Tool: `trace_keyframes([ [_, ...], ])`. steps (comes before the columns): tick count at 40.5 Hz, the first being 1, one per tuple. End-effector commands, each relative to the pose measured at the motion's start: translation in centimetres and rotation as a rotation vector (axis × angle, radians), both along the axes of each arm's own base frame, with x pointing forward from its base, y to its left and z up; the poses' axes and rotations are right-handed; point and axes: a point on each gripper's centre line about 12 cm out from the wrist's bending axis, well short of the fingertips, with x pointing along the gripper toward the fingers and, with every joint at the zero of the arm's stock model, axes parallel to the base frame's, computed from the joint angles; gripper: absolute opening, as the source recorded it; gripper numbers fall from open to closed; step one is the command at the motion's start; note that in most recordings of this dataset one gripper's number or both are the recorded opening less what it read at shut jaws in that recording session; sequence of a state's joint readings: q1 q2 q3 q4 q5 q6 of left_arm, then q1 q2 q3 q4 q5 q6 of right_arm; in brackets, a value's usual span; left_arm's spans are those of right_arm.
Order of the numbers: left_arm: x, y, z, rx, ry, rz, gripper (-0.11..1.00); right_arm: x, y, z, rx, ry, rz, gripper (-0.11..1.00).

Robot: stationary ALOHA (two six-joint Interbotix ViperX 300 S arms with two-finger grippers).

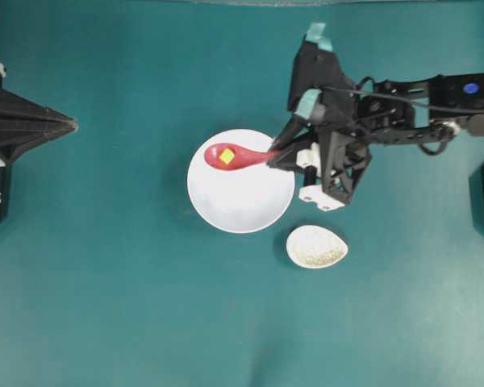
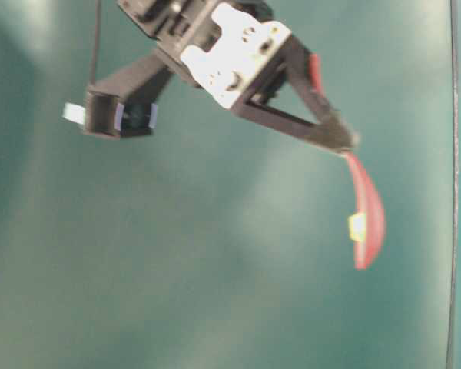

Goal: Scoop the yellow hexagonal prism block from the bowl with a spoon using the right arm.

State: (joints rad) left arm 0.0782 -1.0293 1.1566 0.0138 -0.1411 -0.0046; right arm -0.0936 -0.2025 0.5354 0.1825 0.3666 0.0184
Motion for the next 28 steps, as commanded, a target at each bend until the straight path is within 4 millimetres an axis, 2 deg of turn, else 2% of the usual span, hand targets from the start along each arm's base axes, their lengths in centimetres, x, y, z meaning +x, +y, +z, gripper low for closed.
trace_keyframes([
  [1, 0.1, 0.1, 1.3, 0.006, -0.033, 0.003, -0.01, -0.5, 0.0, 2.2, -0.024, -0.064, 0.006, 0.24],
  [7, 0.2, 0.1, 1.3, 0.015, -0.033, 0.003, -0.01, -1.2, 0.0, 3.2, -0.041, -0.093, 0.01, 0.24],
  [28, 0.2, 0.0, 1.3, 0.021, -0.035, 0.001, -0.01, -1.6, 0.0, 3.7, -0.046, -0.135, 0.003, 0.24],
])
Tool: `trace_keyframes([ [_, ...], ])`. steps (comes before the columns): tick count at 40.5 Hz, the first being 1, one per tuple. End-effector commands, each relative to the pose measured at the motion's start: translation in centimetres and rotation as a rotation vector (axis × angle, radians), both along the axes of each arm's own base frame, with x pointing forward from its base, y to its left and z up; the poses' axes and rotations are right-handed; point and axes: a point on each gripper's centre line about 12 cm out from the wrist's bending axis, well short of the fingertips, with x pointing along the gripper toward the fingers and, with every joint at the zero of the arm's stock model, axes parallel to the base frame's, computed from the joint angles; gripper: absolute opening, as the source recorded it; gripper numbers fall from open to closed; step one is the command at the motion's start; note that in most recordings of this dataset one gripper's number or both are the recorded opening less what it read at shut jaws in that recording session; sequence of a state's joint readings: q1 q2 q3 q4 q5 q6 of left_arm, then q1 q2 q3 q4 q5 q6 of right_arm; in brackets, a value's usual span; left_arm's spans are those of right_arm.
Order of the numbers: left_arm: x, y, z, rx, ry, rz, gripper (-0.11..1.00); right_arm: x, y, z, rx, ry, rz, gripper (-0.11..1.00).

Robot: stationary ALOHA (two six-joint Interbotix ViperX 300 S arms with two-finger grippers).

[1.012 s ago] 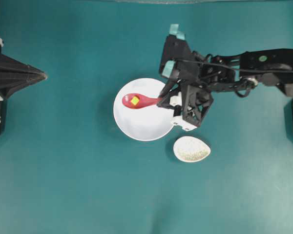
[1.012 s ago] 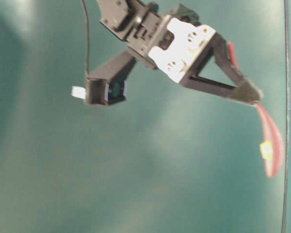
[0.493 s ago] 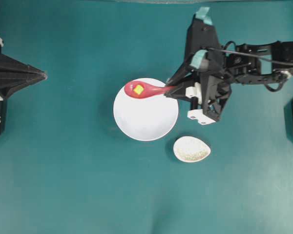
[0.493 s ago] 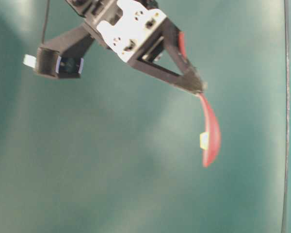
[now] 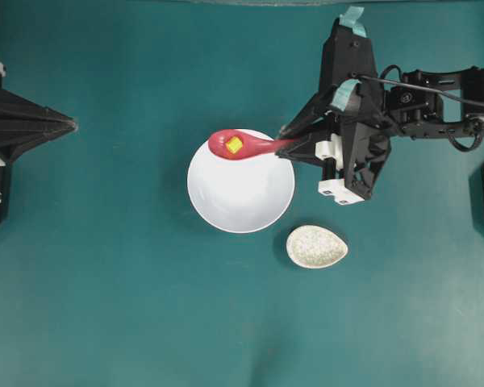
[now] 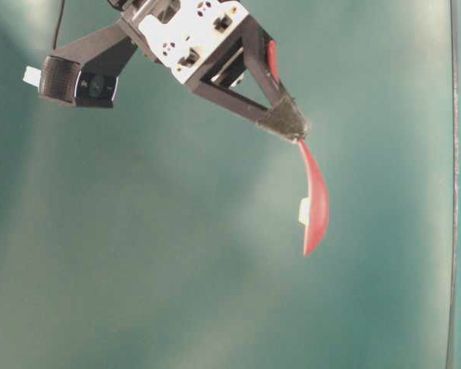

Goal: Scoop the yellow hexagonal prism block from the bowl with a spoon using the right arm.

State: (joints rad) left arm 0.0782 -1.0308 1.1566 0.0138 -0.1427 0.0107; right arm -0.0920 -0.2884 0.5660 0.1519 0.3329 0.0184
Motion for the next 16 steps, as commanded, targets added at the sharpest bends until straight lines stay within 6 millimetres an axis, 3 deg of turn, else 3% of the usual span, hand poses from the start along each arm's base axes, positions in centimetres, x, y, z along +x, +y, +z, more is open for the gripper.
trace_keyframes([
  [1, 0.19, 0.07, 1.22, 0.004, -0.034, 0.003, -0.01, -0.09, -0.03, 1.46, -0.009, -0.051, 0.0, 0.24],
  [16, 0.18, 0.03, 1.35, -0.009, -0.045, 0.0, -0.01, -0.44, 0.01, 2.14, -0.007, -0.073, -0.003, 0.24],
])
